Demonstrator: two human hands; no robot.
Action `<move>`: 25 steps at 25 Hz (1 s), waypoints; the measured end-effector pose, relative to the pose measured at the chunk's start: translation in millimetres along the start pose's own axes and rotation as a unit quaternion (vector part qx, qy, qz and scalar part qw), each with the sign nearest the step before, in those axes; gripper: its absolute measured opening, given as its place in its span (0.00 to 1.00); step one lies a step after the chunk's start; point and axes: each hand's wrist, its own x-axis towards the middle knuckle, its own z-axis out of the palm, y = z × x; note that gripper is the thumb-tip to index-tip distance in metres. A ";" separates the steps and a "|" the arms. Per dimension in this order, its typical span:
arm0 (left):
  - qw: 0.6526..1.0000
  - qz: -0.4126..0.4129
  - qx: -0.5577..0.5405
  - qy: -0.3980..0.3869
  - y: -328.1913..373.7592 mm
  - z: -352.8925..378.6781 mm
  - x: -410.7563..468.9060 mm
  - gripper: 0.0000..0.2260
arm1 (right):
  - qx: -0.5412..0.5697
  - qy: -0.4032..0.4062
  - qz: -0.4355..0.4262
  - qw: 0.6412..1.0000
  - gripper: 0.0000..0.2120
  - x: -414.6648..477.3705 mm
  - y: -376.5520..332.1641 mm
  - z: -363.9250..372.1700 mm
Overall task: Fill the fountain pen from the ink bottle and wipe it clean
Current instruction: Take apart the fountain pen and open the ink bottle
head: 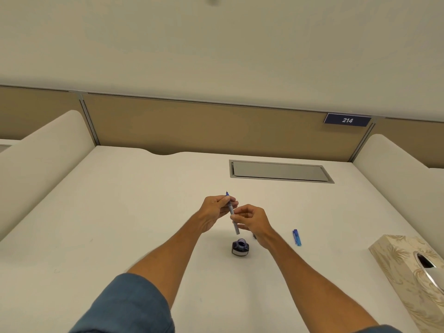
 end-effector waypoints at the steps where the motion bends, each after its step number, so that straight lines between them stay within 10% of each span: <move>1: 1.000 0.000 0.000 -0.001 0.4 -2.6 -0.1 0.12 | 0.000 0.008 0.003 1.000 0.10 1.1 1.5 3.5; 25: 1.000 -0.006 -0.016 0.014 6.2 -18.4 -6.2 0.13 | -0.001 -0.036 0.038 0.999 0.10 -0.3 -1.7 22.2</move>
